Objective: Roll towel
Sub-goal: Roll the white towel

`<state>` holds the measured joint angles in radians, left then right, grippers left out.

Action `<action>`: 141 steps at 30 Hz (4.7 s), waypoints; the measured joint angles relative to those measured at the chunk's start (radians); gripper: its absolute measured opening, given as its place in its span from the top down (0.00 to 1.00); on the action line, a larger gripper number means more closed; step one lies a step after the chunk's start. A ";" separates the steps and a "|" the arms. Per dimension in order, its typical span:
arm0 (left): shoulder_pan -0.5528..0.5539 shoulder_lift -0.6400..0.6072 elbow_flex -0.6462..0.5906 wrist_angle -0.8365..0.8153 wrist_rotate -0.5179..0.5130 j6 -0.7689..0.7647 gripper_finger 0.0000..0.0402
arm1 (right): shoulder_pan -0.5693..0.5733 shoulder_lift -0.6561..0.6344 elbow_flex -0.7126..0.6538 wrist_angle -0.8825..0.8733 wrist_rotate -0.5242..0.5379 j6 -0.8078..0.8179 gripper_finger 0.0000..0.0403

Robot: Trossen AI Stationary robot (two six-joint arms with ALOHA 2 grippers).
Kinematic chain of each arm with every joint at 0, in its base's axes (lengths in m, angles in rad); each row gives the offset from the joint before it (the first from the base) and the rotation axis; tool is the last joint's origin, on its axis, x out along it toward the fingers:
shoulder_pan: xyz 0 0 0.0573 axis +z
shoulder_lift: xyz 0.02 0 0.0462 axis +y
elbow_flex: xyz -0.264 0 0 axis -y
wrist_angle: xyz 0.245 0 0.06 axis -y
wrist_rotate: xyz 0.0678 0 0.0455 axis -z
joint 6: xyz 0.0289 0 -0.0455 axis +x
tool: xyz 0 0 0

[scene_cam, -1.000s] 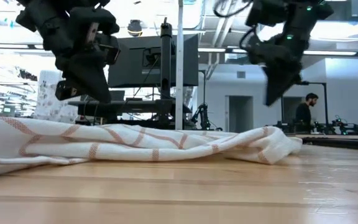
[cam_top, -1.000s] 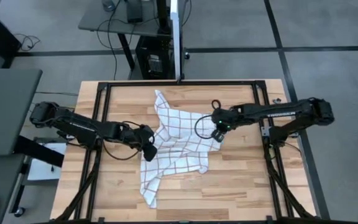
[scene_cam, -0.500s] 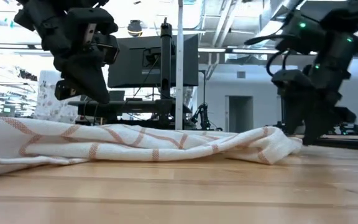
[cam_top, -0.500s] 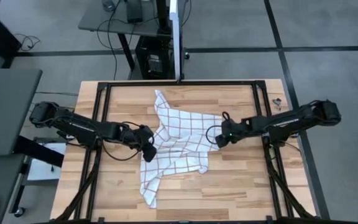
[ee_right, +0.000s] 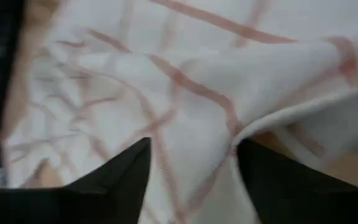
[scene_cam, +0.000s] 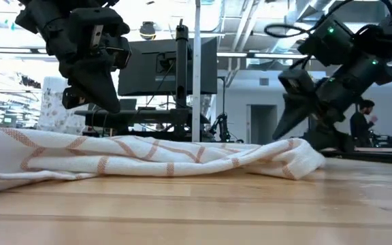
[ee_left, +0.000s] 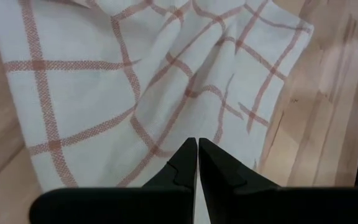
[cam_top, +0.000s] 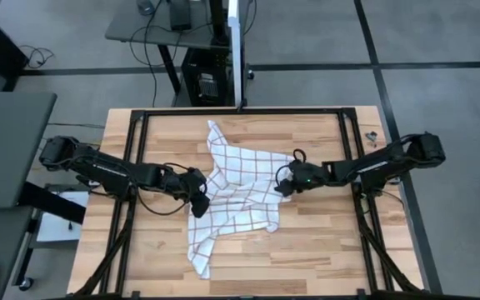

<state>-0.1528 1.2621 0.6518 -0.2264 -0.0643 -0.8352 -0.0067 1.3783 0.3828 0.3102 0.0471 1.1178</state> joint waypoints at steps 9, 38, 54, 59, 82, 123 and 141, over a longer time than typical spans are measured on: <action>-0.001 -0.076 0.050 -0.030 0.000 0.050 1.00 | -0.088 -0.205 0.032 0.061 -0.076 -0.153 0.98; -0.085 0.209 0.199 0.384 0.055 0.241 0.80 | -0.302 -0.308 0.187 -0.086 -0.105 -0.357 1.00; -0.120 0.749 0.748 -0.073 -0.070 0.596 0.65 | -0.293 -0.312 0.187 -0.172 -0.134 -0.447 1.00; -0.134 0.856 0.823 -0.147 -0.131 0.596 0.65 | -0.294 -0.312 0.187 -0.172 -0.134 -0.468 1.00; -0.196 0.777 1.014 -0.668 -0.264 0.471 1.00 | -0.416 -0.314 0.187 -0.521 0.077 -0.642 1.00; -0.130 0.396 0.887 -0.796 0.140 0.376 1.00 | 0.151 -0.438 0.186 -1.039 -0.101 -0.054 0.48; 0.136 0.470 0.321 0.008 0.216 0.507 1.00 | 0.415 0.136 0.212 -0.380 0.384 0.403 0.58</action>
<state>-0.0168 1.7325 0.9724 -0.2180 0.1520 -0.3282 0.4079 1.5138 0.5948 -0.0701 0.4313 1.5212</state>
